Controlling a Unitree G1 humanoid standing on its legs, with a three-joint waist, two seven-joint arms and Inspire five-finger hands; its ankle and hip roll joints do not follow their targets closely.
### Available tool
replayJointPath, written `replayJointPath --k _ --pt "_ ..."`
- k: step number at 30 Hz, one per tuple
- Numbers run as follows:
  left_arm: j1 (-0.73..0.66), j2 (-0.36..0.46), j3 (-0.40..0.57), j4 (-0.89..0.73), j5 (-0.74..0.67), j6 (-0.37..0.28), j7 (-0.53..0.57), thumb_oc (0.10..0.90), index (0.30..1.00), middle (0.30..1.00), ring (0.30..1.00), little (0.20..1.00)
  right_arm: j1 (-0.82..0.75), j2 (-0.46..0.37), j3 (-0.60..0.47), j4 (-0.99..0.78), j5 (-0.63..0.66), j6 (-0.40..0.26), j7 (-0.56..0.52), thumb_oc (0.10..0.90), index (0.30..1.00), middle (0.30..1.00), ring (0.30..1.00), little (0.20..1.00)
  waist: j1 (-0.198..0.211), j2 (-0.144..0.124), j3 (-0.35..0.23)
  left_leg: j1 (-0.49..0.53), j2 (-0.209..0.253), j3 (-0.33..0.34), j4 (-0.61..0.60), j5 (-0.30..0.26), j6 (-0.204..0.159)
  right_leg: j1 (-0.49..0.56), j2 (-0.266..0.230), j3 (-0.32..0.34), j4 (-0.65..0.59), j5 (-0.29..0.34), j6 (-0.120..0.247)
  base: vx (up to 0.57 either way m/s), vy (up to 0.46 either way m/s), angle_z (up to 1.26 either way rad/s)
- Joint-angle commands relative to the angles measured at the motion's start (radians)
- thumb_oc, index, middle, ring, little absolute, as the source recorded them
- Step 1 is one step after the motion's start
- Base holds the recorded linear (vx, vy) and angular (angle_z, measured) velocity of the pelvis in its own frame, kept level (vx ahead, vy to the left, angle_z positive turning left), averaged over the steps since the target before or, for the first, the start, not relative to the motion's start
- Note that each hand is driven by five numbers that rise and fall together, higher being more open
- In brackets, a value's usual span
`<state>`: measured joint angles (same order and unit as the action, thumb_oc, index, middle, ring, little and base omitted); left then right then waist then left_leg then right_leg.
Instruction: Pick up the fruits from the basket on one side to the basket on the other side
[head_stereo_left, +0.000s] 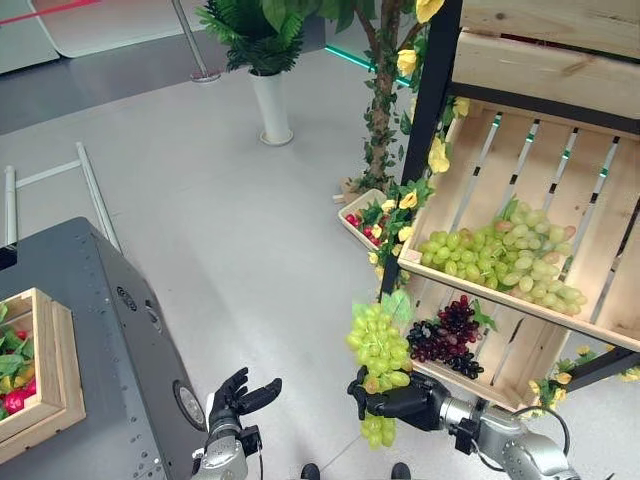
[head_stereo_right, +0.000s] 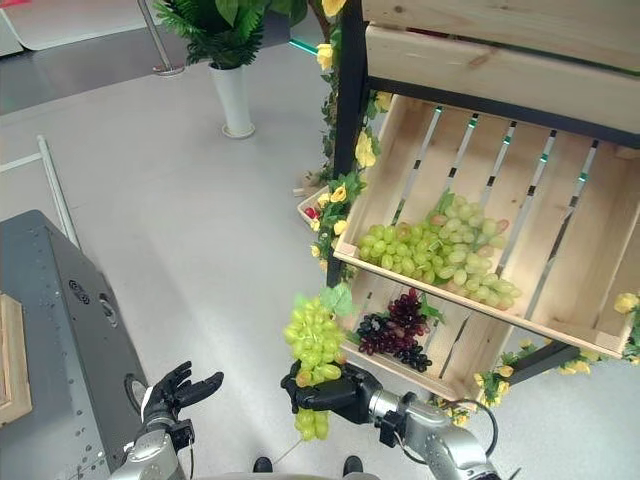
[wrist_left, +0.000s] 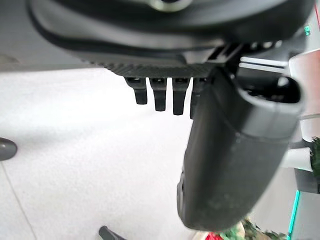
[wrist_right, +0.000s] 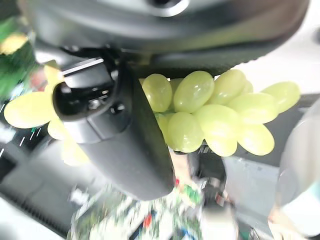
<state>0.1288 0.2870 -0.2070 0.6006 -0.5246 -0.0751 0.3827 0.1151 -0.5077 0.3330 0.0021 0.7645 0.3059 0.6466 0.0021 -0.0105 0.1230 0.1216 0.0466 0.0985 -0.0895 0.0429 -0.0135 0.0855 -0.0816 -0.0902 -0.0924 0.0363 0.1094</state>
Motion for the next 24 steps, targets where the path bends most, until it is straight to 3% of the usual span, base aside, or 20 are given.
replayJointPath --k 1,7,10,24 --pt "-0.112 0.045 0.05 0.025 0.027 -0.118 -0.002 0.8 0.9 0.9 0.9 0.9 -0.103 0.053 -0.079 -0.179 0.235 -0.065 0.131 0.4 0.3 0.3 0.3 0.3 -0.029 -0.024 -0.036 -0.009 -0.056 0.002 0.002 -0.067 0.046 0.008 0.03 0.011 0.005 0.004 -0.058 -0.01 0.011 -0.12" --pt "-0.127 0.05 0.079 0.064 0.035 -0.135 -0.01 0.8 0.9 0.9 0.9 0.9 -0.074 0.063 -0.173 -0.257 0.366 -0.034 0.127 0.4 0.3 0.3 0.3 0.3 -0.059 -0.024 -0.046 -0.001 -0.046 0.03 0.002 -0.075 0.048 -0.001 0.032 0.033 0.005 0.008 -0.052 -0.01 0.003 -0.16" --pt "-0.117 0.046 0.09 0.072 0.043 -0.147 -0.015 0.8 0.9 0.9 0.9 0.9 -0.058 0.063 -0.232 -0.294 0.431 -0.06 0.107 0.4 0.3 0.3 0.3 0.3 -0.075 -0.024 -0.051 0.005 -0.039 0.045 0.002 -0.079 0.047 -0.004 0.036 0.046 0.005 0.009 -0.053 0.02 -0.006 -0.14" --pt "-0.106 0.036 0.1 0.056 0.059 -0.14 -0.008 0.8 0.9 0.9 0.9 0.9 -0.12 0.046 -0.402 -0.361 0.499 -0.122 -0.074 0.4 0.3 0.3 0.3 0.3 -0.094 -0.021 -0.053 0.013 -0.028 0.058 0.002 -0.086 0.041 -0.007 0.046 0.065 0.005 0.008 -0.061 0.02 -0.006 -0.09"
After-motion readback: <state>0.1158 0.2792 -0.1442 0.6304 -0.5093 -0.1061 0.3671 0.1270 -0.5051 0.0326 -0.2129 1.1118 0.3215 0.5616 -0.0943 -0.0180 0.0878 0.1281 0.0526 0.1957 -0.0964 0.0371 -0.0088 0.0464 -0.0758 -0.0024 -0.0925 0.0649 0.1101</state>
